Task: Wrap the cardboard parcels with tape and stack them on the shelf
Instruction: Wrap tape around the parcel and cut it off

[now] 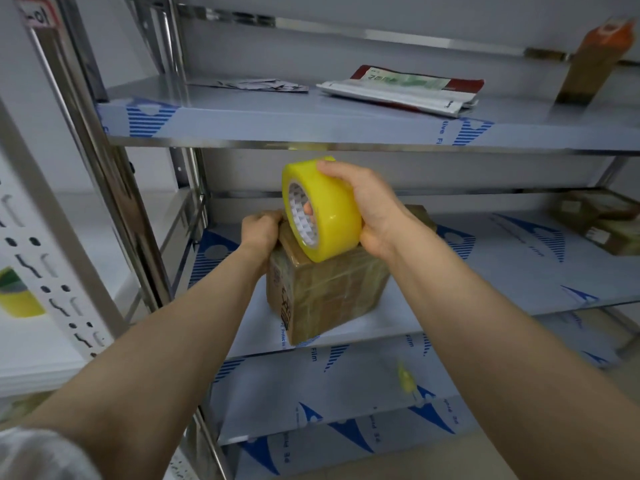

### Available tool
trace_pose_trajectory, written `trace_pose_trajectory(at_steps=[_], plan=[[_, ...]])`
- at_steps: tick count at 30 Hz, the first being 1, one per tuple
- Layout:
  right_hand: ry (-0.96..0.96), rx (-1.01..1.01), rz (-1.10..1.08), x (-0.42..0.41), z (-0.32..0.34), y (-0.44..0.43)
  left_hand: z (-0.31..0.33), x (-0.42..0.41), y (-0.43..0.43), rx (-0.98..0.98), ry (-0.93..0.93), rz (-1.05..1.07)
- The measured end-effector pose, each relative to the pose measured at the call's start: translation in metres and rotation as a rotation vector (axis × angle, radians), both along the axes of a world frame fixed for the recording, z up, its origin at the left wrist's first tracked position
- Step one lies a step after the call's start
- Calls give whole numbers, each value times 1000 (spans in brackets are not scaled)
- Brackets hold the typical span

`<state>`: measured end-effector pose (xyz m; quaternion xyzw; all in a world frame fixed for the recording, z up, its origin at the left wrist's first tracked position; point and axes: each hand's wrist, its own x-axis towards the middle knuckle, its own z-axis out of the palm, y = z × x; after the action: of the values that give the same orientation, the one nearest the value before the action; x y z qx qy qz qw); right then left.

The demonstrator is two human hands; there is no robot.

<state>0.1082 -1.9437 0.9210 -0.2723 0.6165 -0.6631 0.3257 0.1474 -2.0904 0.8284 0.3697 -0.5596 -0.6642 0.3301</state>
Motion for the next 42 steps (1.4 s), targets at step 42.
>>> trace_pose_trajectory(at_steps=[42], plan=[[82,83,-159,35,-80,61,16,-76,-34,-983,-1011,-387]])
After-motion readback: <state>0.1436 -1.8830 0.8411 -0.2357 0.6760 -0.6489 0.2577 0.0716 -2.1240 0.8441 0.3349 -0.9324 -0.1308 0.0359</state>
